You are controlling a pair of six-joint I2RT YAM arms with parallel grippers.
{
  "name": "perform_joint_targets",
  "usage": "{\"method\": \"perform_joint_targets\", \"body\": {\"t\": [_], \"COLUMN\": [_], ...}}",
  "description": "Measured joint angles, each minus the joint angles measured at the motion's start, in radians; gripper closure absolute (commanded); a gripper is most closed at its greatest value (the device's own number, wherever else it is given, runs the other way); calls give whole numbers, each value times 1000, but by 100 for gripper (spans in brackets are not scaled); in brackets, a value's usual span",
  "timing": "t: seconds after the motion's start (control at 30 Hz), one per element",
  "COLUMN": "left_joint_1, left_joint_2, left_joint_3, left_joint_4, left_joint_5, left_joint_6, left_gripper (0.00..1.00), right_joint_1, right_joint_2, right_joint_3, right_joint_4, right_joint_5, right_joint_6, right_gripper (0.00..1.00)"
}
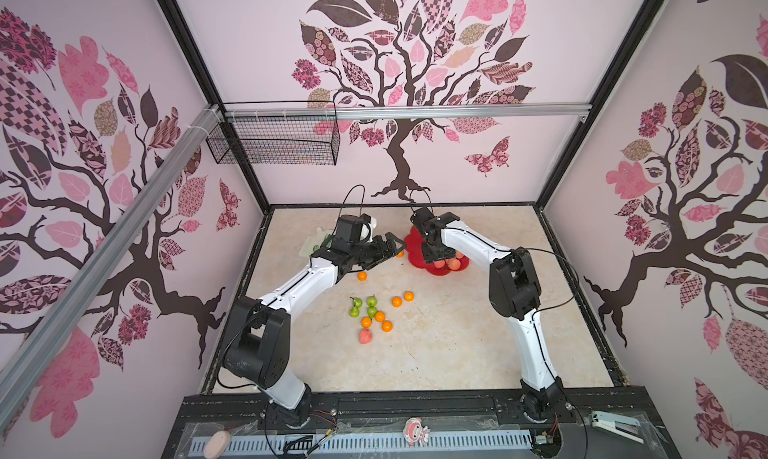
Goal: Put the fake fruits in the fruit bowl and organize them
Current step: 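Lower the peach into the bowl and open the right gripper, then move the right gripper to the pink peach beside the kumquats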
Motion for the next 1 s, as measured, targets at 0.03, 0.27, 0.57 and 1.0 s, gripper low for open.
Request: {"method": "perform_joint_targets", "body": {"t": [0.03,0.27,0.57,1.0], "left_joint_1": [0,-1,-1,55], "left_joint_2": [-18,-119,-337,-748], "left_joint_3": [-5,-55,-165,-444], "left_joint_4": [-5,-58,-216,-466], "left_joint_5": [-2,-40,-200,-391], "left_joint_6": [0,6,14,-92], "left_gripper": [5,5,5,6], "right_joint_1": [0,2,96,397], "right_joint_2": [-17,-130,-304,-359], "right_joint_3": [-2,-38,-253,-373], "right_joint_4": [0,16,102,183], "right_joint_5": [-3,-14,-60,-164], "right_joint_6": [4,12,7,130], "right_gripper": [42,41,41,41]}}
